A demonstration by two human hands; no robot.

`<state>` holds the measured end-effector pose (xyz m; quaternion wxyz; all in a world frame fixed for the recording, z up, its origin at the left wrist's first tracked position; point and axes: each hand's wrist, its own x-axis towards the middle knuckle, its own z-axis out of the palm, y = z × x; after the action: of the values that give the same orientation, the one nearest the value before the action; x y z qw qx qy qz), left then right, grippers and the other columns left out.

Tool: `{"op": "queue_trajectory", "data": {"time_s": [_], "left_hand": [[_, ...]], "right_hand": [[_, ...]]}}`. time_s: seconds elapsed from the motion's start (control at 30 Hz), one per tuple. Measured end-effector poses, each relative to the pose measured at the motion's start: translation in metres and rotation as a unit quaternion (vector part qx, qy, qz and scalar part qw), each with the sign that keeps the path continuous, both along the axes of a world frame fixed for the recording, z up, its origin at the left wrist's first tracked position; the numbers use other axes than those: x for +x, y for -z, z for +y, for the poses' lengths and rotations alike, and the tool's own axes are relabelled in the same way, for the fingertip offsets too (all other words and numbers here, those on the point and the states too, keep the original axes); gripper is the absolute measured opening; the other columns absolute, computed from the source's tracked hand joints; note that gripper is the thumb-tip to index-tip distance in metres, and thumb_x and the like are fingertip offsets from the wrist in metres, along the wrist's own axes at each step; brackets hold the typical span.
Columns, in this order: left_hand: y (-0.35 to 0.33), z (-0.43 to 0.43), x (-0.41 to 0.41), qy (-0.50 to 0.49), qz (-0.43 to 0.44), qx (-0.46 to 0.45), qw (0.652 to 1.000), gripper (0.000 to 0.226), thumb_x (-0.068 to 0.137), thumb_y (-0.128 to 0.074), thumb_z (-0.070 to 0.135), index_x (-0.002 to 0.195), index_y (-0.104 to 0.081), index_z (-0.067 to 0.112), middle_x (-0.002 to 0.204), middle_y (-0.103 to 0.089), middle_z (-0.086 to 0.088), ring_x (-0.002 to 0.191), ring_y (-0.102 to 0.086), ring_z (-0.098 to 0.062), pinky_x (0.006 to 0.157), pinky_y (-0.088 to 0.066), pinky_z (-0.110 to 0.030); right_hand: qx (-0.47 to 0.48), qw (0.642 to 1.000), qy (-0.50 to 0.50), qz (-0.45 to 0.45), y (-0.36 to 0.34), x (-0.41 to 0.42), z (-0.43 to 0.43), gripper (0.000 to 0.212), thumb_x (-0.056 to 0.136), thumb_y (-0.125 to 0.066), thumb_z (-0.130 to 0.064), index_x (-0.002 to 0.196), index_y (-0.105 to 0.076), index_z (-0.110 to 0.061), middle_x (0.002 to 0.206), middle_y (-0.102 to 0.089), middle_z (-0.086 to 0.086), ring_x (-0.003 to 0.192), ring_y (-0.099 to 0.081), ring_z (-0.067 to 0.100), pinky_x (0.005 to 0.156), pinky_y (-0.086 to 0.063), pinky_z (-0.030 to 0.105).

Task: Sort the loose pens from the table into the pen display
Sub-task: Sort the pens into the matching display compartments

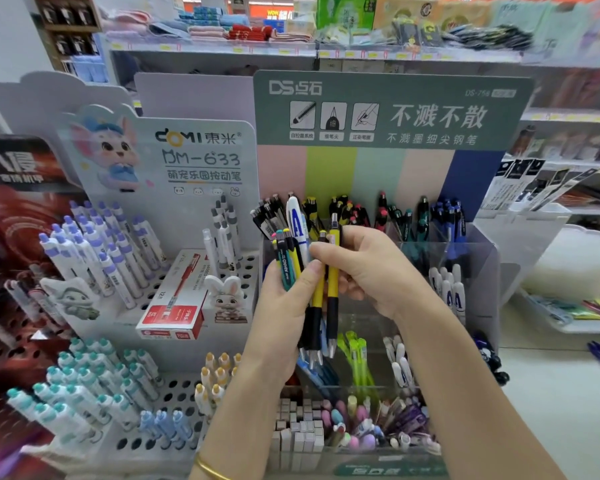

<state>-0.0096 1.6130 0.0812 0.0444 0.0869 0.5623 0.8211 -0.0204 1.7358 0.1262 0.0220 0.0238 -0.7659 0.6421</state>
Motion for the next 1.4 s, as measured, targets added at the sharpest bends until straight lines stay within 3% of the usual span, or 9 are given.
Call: {"op": "queue_trajectory", "data": {"time_s": [0.17, 0.33, 0.6, 0.77, 0.87, 1.0, 1.27, 1.33, 1.4], "left_hand": [[-0.001, -0.01, -0.005, -0.052, -0.033, 0.003, 0.998, 0.01, 0.096, -0.055, 0.019, 0.104, -0.053, 0.014, 0.071, -0.059, -0.002, 0.058, -0.057, -0.014, 0.059, -0.052, -0.03], [-0.002, -0.017, -0.006, -0.03, -0.046, 0.037, 0.998, 0.007, 0.095, -0.054, 0.01, 0.101, -0.049, 0.008, 0.065, -0.057, 0.0, 0.058, -0.058, -0.015, 0.058, -0.053, -0.03], [-0.002, -0.025, -0.003, 0.02, -0.045, 0.058, 0.997, 0.013, 0.092, -0.056, 0.01, 0.104, -0.051, 0.007, 0.07, -0.058, -0.002, 0.06, -0.058, -0.014, 0.057, -0.052, -0.026], [-0.002, -0.029, -0.003, 0.051, -0.024, 0.064, 0.996, 0.034, 0.078, -0.063, 0.017, 0.109, -0.052, 0.006, 0.073, -0.058, -0.003, 0.06, -0.054, -0.013, 0.056, -0.05, -0.026], [-0.002, -0.031, -0.003, 0.071, -0.023, 0.067, 0.995, 0.04, 0.076, -0.065, 0.018, 0.112, -0.053, 0.006, 0.078, -0.06, -0.004, 0.061, -0.053, -0.014, 0.057, -0.049, -0.027], [0.002, -0.032, -0.004, 0.086, -0.035, 0.086, 0.992, 0.041, 0.084, -0.069, 0.016, 0.12, -0.052, 0.009, 0.086, -0.066, -0.005, 0.063, -0.055, -0.014, 0.059, -0.05, -0.028], [-0.001, -0.035, -0.004, 0.126, -0.045, 0.155, 0.979, 0.034, 0.081, -0.062, 0.012, 0.114, -0.055, 0.009, 0.085, -0.068, -0.009, 0.062, -0.057, -0.014, 0.057, -0.051, -0.025], [-0.002, -0.035, -0.003, 0.115, -0.041, 0.142, 0.982, 0.03, 0.086, -0.066, 0.011, 0.114, -0.054, 0.008, 0.079, -0.065, -0.008, 0.062, -0.057, -0.014, 0.057, -0.051, -0.026], [-0.003, -0.034, -0.001, 0.098, -0.035, 0.115, 0.988, 0.029, 0.084, -0.063, 0.012, 0.111, -0.054, 0.008, 0.073, -0.061, -0.005, 0.063, -0.057, -0.015, 0.057, -0.05, -0.026]], "right_hand": [[-0.045, 0.966, 0.176, 0.184, -0.022, -0.011, 0.013, 0.019, 0.095, -0.056, -0.018, 0.079, -0.048, -0.013, 0.052, -0.057, -0.004, 0.037, -0.049, 0.01, 0.033, -0.04, 0.022], [0.116, 0.876, 0.271, 0.381, -0.025, -0.033, 0.004, 0.016, 0.095, -0.055, -0.026, 0.082, -0.047, -0.023, 0.072, -0.061, 0.005, 0.058, -0.06, 0.023, 0.055, -0.052, 0.041], [0.445, 0.828, 0.245, 0.236, -0.005, -0.056, -0.016, 0.021, 0.097, -0.051, -0.03, 0.092, -0.038, -0.015, 0.09, -0.056, 0.005, 0.078, -0.055, 0.027, 0.061, -0.027, 0.028], [0.446, 0.794, 0.295, 0.288, 0.01, -0.053, -0.02, 0.065, 0.087, -0.067, -0.029, 0.143, -0.037, -0.015, 0.101, -0.057, 0.011, 0.058, -0.056, 0.024, 0.046, -0.039, 0.027], [0.418, 0.777, 0.277, 0.382, 0.018, -0.059, -0.019, 0.044, 0.086, -0.063, -0.018, 0.128, -0.056, -0.006, 0.09, -0.061, 0.013, 0.053, -0.056, 0.026, 0.044, -0.041, 0.026], [0.454, 0.784, 0.258, 0.336, 0.021, -0.058, -0.021, 0.051, 0.083, -0.069, -0.035, 0.122, -0.057, -0.004, 0.099, -0.063, 0.013, 0.072, -0.063, 0.028, 0.051, -0.038, 0.025], [0.518, 0.729, 0.319, 0.314, 0.032, -0.064, -0.02, 0.034, 0.07, -0.083, -0.011, 0.099, -0.067, -0.004, 0.093, -0.062, 0.014, 0.059, -0.062, 0.027, 0.039, -0.04, 0.023], [0.554, 0.702, 0.312, 0.321, 0.033, -0.063, -0.023, 0.037, 0.072, -0.082, -0.013, 0.105, -0.068, -0.005, 0.091, -0.064, 0.01, 0.061, -0.062, 0.025, 0.039, -0.04, 0.023], [0.53, 0.735, 0.283, 0.313, 0.03, -0.057, -0.024, 0.047, 0.08, -0.075, -0.019, 0.123, -0.061, -0.007, 0.1, -0.062, 0.013, 0.069, -0.062, 0.026, 0.044, -0.042, 0.027]]}}
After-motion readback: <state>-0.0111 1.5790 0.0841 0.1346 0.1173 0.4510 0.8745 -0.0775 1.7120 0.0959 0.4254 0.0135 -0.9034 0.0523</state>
